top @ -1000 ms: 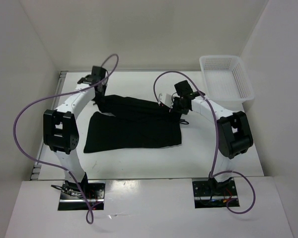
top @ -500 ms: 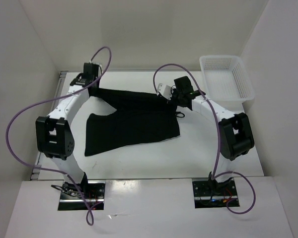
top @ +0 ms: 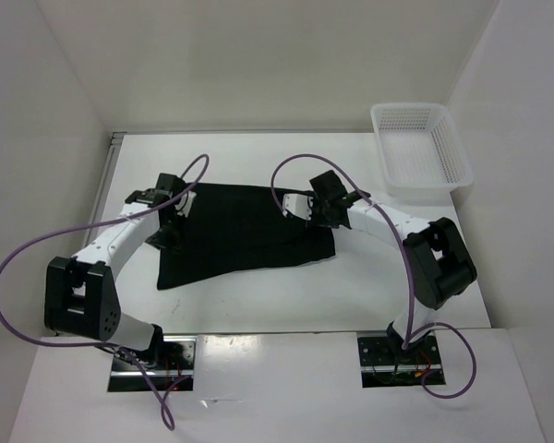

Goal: Fold and stack the shorts
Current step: Fold the shorts

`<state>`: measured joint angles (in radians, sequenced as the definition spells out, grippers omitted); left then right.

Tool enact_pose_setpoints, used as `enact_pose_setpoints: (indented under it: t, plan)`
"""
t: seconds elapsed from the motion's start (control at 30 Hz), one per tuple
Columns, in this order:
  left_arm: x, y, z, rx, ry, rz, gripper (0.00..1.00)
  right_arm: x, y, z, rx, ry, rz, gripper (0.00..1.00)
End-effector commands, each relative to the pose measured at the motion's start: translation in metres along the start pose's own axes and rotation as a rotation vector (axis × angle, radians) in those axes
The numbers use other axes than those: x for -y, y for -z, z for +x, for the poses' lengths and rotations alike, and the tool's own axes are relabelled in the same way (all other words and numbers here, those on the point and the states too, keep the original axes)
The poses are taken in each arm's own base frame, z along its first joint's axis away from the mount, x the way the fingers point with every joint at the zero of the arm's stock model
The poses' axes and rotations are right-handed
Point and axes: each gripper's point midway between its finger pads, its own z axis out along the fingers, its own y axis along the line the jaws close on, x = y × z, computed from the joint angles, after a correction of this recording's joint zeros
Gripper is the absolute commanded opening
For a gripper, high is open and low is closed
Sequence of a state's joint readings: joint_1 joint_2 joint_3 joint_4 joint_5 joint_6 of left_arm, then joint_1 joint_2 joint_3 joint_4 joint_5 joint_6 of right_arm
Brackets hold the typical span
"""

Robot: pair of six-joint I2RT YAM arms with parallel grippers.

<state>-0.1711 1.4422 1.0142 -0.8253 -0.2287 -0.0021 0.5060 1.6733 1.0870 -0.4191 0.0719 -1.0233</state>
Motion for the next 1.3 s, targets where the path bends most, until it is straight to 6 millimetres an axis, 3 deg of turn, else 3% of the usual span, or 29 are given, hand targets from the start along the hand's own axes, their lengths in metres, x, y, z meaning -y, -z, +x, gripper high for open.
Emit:
enact_pose_setpoints:
  t: [0.0, 0.13, 0.17, 0.27, 0.4, 0.63, 0.7, 0.97, 1.17, 1.27]
  plan:
    - [-0.014, 0.009, -0.034, 0.093, 0.066, 0.011, 0.56, 0.007, 0.014, -0.002, 0.010, 0.012, 0.035, 0.00]
    - [-0.017, -0.020, -0.040, 0.022, 0.102, 0.052, 0.53, 0.005, 0.011, -0.001, 0.005, 0.013, 0.027, 0.00]
    - [-0.009, -0.035, -0.039, -0.021, 0.106, 0.101, 0.52, 0.005, 0.011, -0.001, 0.005, 0.013, 0.027, 0.00]
    - [0.000, -0.057, -0.050, -0.048, 0.103, 0.142, 0.49, 0.003, 0.008, 0.000, -0.001, 0.023, 0.018, 0.00]
    - [0.001, -0.066, -0.069, -0.012, 0.107, 0.159, 0.46, 0.001, 0.005, 0.001, -0.006, 0.024, 0.010, 0.00]
    - [-0.012, -0.086, -0.054, -0.088, 0.096, 0.056, 0.42, -0.002, 0.003, 0.003, -0.016, 0.025, -0.005, 0.00]
    - [-0.011, -0.091, -0.050, -0.099, 0.094, 0.057, 0.37, -0.001, 0.003, 0.005, -0.024, 0.034, 0.000, 0.00]
    - [-0.005, -0.089, -0.055, -0.084, 0.098, 0.092, 0.08, 0.000, -0.002, 0.004, -0.025, 0.044, -0.002, 0.00]
    - [-0.019, -0.083, -0.063, -0.052, 0.101, 0.027, 0.05, 0.001, -0.002, 0.005, -0.032, 0.044, 0.003, 0.00]
    - [-0.041, -0.060, -0.091, 0.061, 0.124, -0.061, 0.00, 0.009, 0.001, 0.006, -0.043, 0.050, 0.044, 0.00]
